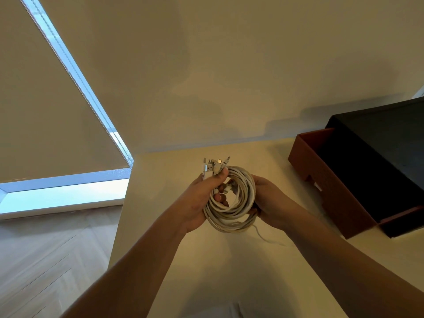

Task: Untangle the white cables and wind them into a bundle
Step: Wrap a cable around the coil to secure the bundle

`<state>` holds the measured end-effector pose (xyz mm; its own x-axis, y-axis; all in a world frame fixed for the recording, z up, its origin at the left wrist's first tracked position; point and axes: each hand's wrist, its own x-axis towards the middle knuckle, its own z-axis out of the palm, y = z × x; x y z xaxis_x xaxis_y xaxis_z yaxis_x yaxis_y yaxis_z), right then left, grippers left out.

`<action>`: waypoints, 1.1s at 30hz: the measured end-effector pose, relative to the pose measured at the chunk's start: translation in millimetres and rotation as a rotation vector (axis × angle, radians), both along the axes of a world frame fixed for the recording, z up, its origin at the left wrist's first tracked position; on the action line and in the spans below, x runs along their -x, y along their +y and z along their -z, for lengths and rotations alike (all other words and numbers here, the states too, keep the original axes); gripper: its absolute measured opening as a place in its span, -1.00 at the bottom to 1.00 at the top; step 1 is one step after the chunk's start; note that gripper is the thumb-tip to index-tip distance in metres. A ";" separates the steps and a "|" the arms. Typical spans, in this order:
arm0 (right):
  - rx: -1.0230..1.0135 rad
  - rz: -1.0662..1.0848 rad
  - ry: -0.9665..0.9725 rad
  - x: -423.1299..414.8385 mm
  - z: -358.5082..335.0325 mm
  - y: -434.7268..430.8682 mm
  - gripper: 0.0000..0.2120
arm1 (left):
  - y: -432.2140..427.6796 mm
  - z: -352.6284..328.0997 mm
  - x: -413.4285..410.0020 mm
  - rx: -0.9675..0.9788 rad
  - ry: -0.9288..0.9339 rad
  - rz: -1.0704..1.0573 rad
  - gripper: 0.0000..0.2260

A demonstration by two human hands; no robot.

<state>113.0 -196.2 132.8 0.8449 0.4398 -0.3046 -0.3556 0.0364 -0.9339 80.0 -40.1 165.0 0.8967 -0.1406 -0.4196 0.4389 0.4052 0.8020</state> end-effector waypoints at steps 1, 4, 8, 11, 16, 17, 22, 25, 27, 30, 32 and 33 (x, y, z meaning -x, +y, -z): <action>-0.007 0.003 -0.007 -0.4 -0.3 0.3 -0.76 | -0.4 0.3 -0.2 0.002 0.002 -0.010 -0.59; -0.066 0.029 0.047 -0.2 -0.8 1.3 -0.72 | -0.1 0.9 -1.8 -0.009 0.011 -0.031 -0.60; -0.175 0.042 0.165 0.3 -0.2 4.6 -0.41 | 1.2 2.8 -3.0 -0.032 0.013 -0.038 -0.67; -0.122 -0.041 0.129 -1.0 -1.0 4.1 -0.18 | 0.7 2.6 -1.7 -0.061 0.020 -0.043 -0.67; -0.098 -0.025 0.121 -3.1 2.5 5.8 -0.19 | 0.3 0.8 -1.3 -0.070 0.024 -0.042 -0.71; -0.113 0.030 0.124 -3.1 3.4 6.2 -0.28 | 0.3 0.3 -0.8 -0.056 0.017 -0.044 -0.72; -0.138 0.161 0.121 -0.4 3.3 4.4 -0.74 | -0.9 1.1 1.0 -0.031 0.000 -0.069 -0.76; -0.180 0.173 0.148 4.2 -3.7 5.2 -0.59 | -2.6 0.2 0.7 -0.018 0.011 -0.065 -0.79; -0.234 0.147 0.175 6.0 -8.3 5.8 -0.56 | -2.2 -0.8 0.6 -0.035 0.025 -0.038 -0.76; -0.264 0.108 0.186 5.0 -8.2 2.2 -0.73 | -0.7 0.0 -1.1 -0.045 0.046 0.008 -0.61; -0.273 0.083 0.194 3.8 -9.0 1.9 -0.71 | -0.3 -1.6 -1.4 -0.043 0.054 -0.005 -0.56; -0.276 0.073 0.194 3.7 -9.4 1.9 -0.71 | -0.2 -2.5 -0.7 -0.038 0.055 -0.010 -0.52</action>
